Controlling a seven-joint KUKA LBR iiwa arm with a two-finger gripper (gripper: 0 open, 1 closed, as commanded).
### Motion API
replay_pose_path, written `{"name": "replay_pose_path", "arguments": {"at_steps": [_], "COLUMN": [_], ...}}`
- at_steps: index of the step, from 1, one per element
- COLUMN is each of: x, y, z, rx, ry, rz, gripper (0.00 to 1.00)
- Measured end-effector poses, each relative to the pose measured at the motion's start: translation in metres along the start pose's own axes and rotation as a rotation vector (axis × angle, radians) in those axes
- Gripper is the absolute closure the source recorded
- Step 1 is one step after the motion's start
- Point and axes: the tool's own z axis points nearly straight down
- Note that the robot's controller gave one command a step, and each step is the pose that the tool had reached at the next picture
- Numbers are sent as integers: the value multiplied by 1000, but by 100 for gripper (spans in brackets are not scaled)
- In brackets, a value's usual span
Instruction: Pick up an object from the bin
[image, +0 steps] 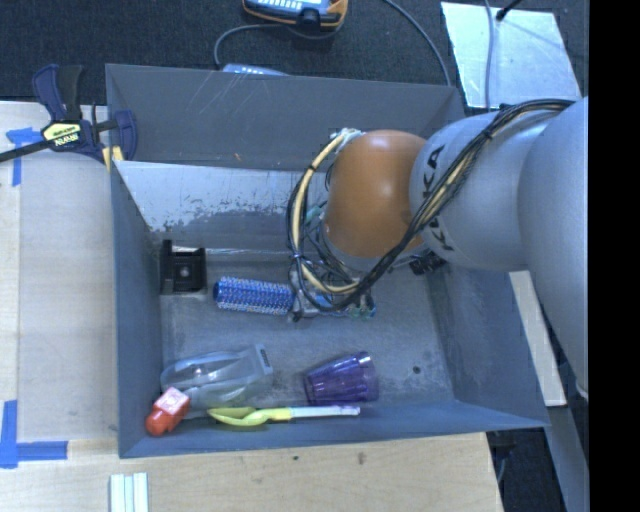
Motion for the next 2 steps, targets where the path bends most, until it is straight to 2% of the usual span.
{"name": "replay_pose_path", "arguments": {"at_steps": [1,2], "x": [0,-6], "y": [0,12], "z": [0,-128], "rx": [0,0], "ry": [0,-2], "rz": [0,47], "gripper": [100,100]}}
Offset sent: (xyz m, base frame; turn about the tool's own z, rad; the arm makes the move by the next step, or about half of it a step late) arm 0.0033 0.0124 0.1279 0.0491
